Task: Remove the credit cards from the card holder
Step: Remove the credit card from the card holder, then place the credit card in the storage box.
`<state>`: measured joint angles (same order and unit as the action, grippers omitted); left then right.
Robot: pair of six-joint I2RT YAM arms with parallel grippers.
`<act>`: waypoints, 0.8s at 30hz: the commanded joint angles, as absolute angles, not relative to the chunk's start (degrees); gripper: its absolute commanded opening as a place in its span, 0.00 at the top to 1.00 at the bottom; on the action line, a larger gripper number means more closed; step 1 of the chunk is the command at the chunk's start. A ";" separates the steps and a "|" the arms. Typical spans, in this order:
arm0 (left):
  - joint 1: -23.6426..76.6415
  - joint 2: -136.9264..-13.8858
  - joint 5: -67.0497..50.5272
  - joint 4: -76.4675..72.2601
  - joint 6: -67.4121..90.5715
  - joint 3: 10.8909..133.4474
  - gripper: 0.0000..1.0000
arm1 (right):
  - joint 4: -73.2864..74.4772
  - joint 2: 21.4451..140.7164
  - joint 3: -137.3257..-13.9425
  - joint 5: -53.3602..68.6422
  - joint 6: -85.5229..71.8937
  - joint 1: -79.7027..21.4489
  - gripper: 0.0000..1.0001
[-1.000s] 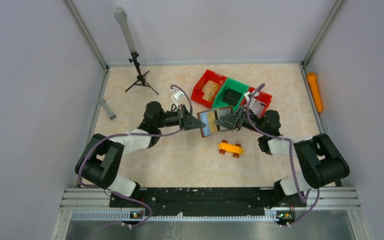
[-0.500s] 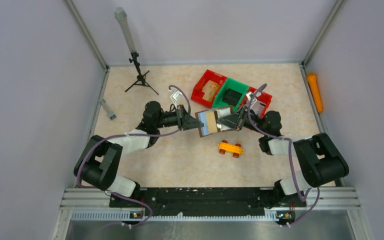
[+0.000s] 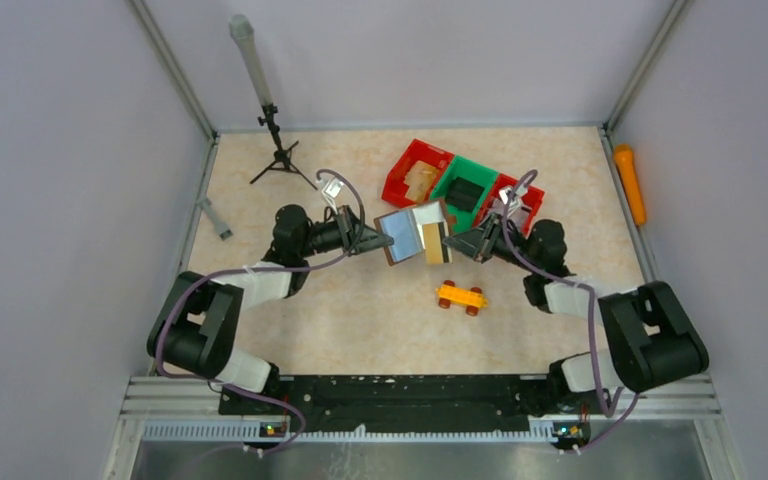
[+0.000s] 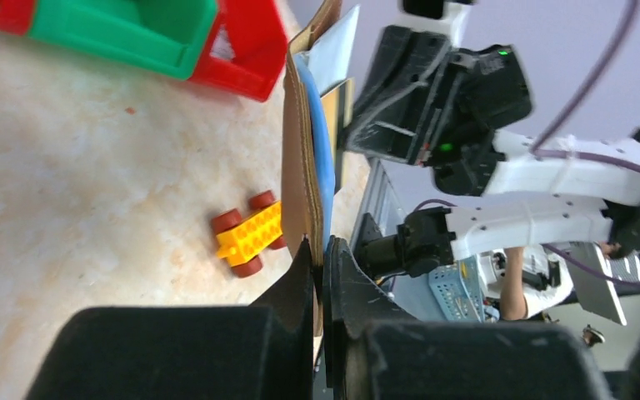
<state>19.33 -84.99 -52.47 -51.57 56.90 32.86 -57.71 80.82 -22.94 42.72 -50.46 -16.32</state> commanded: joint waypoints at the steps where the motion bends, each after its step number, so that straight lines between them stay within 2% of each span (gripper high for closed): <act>1: 17.98 -81.30 -45.94 -40.23 50.55 33.51 1.00 | -42.43 72.57 -26.42 35.55 -38.14 -15.51 1.00; 6: 15.90 -75.78 -33.97 -25.44 44.20 33.46 1.00 | -26.70 67.03 -31.33 23.80 -29.67 -17.81 1.00; 11: 15.12 -70.99 -20.66 -13.57 41.17 34.21 1.00 | -20.85 67.18 -35.88 11.40 -24.09 -24.18 1.00; 17: 15.02 -67.46 -10.03 -4.70 40.42 35.68 1.00 | -14.39 75.53 -48.62 9.12 -17.42 -26.53 1.00; 24: 15.03 -66.10 -8.59 -3.85 40.43 35.40 1.00 | -5.25 89.87 -66.77 7.99 -9.81 -26.53 1.00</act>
